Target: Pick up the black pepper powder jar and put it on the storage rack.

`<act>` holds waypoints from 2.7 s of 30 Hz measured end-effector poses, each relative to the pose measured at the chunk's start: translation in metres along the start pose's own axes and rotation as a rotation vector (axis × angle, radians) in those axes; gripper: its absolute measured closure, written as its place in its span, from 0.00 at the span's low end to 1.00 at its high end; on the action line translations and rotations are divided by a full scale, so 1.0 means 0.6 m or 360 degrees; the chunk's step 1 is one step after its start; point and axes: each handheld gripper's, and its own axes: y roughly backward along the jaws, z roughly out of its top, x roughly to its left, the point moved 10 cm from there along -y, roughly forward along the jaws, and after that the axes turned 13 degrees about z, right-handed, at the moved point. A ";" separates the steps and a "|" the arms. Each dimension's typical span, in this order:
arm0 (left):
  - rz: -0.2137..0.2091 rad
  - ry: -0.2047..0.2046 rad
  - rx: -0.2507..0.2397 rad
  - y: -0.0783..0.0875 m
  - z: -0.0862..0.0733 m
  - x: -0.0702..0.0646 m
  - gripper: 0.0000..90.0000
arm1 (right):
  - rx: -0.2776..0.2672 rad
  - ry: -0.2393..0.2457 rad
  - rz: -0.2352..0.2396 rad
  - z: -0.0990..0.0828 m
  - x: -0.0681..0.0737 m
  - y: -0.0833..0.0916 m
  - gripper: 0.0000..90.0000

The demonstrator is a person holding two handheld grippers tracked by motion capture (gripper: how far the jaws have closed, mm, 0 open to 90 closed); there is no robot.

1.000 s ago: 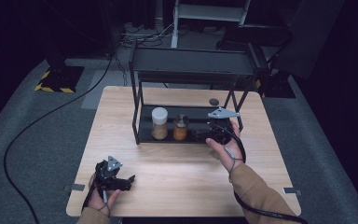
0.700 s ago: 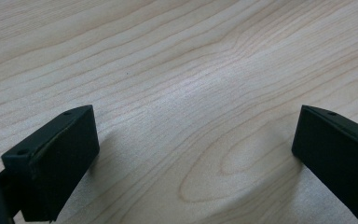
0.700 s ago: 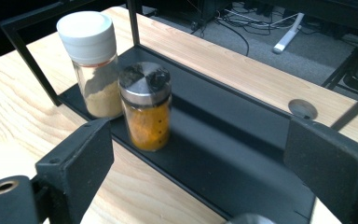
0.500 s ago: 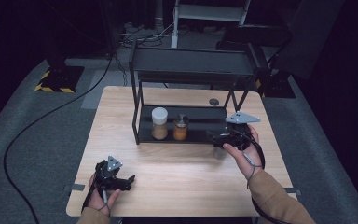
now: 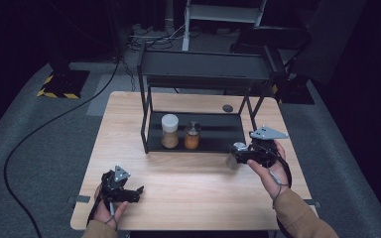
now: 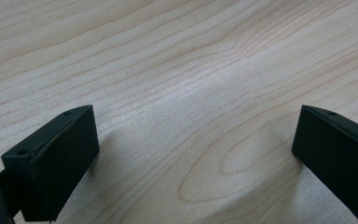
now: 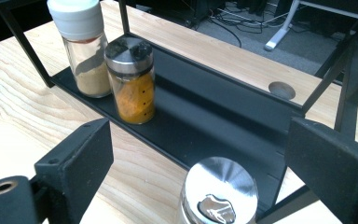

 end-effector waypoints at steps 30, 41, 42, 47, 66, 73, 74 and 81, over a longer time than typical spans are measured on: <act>0.0003 0.0005 -0.0001 0.000 0.000 -0.001 0.01 | 0.0073 -0.0037 -0.0065 -0.080 -0.035 -0.054 0.09; 0.0003 0.0004 -0.0001 0.000 0.000 -0.001 0.01 | 0.0128 -0.0085 -0.0052 -0.100 -0.044 -0.080 0.12; 0.0003 0.0004 0.0000 0.000 0.000 -0.001 0.01 | 0.0132 -0.0088 -0.0053 -0.102 -0.045 -0.082 0.12; 0.0003 0.0005 -0.0001 0.000 0.000 -0.001 0.01 | 0.0150 -0.0102 -0.0047 -0.109 -0.050 -0.089 0.16; 0.0004 0.0005 -0.0001 0.000 0.000 -0.001 0.01 | 0.0245 -0.0065 -0.0020 -0.112 -0.046 -0.110 0.35; 0.0004 0.0005 -0.0001 0.000 0.000 -0.001 0.01 | 0.0213 -0.0051 0.0002 -0.094 -0.038 -0.098 0.35; 0.0004 0.0005 -0.0001 0.000 0.000 -0.001 0.01 | 0.0212 -0.0042 0.0002 -0.091 -0.037 -0.096 0.35; 0.0004 0.0005 -0.0001 0.000 0.000 -0.001 0.01 | 0.0188 -0.0023 -0.0003 -0.067 -0.035 -0.082 0.35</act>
